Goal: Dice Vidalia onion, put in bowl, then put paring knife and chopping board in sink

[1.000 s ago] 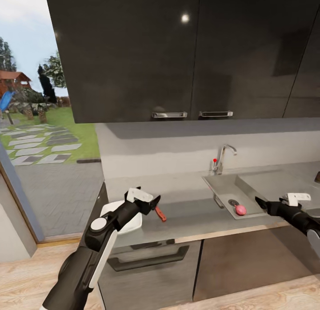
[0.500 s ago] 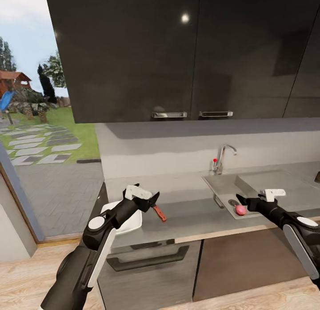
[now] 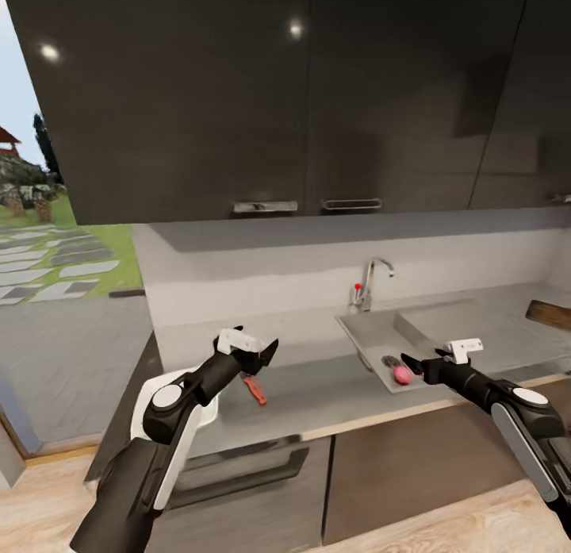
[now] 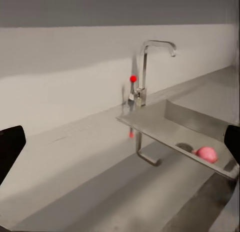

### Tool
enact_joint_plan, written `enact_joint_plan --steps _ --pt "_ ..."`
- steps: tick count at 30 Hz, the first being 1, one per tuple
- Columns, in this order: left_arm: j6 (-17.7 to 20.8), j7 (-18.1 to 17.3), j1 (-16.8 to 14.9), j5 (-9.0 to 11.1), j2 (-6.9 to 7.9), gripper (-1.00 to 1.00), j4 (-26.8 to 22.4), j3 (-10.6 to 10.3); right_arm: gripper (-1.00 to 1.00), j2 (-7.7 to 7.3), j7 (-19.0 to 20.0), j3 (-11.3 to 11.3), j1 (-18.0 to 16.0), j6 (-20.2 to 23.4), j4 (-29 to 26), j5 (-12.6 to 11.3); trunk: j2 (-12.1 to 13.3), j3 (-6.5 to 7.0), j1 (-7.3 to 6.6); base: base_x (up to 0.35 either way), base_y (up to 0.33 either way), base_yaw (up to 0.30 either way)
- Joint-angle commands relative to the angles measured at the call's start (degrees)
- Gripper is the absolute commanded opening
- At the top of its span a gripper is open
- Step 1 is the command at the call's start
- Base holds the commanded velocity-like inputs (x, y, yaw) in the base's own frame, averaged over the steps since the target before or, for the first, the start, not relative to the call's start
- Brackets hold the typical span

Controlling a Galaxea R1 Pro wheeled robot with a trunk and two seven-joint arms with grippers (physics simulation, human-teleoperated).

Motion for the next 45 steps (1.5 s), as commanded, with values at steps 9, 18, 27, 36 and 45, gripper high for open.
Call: enact_joint_plan --steps 9,18,27,36,45 --pt "0.40 -0.18 -0.01 0.12 -0.06 1.00 -0.07 0.09 1.00 -0.02 0.03 -0.63 -0.03 0.15 -0.01 -0.32 -0.05 -0.03 0.04 0.176 -0.260 -0.114" --pt "0.40 -0.18 -0.01 0.12 -0.11 1.00 -0.12 0.09 1.00 -0.02 -0.02 -0.86 -0.03 0.20 -0.02 -0.32 -0.05 -0.03 0.04 0.135 -0.284 -0.007" --pt "1.37 -0.36 2.90 0.65 0.06 1.00 -0.54 -0.42 1.00 -2.24 0.42 -2.10 2.86 0.90 -2.14 -2.16 -0.05 -0.03 0.04 0.000 0.000 0.000" --pt "1.87 -0.32 3.58 0.61 0.15 1.00 0.62 -0.44 1.00 -2.14 0.42 -2.10 4.98 1.91 -2.20 -2.16 -0.05 -0.03 0.04 0.000 0.000 -0.021" --pt "1.89 -0.27 3.59 0.57 0.15 1.00 0.58 -0.44 1.00 -2.15 0.42 -4.38 5.00 2.60 -2.32 -2.16 -0.05 -0.03 0.04 0.000 -0.108 -0.244"
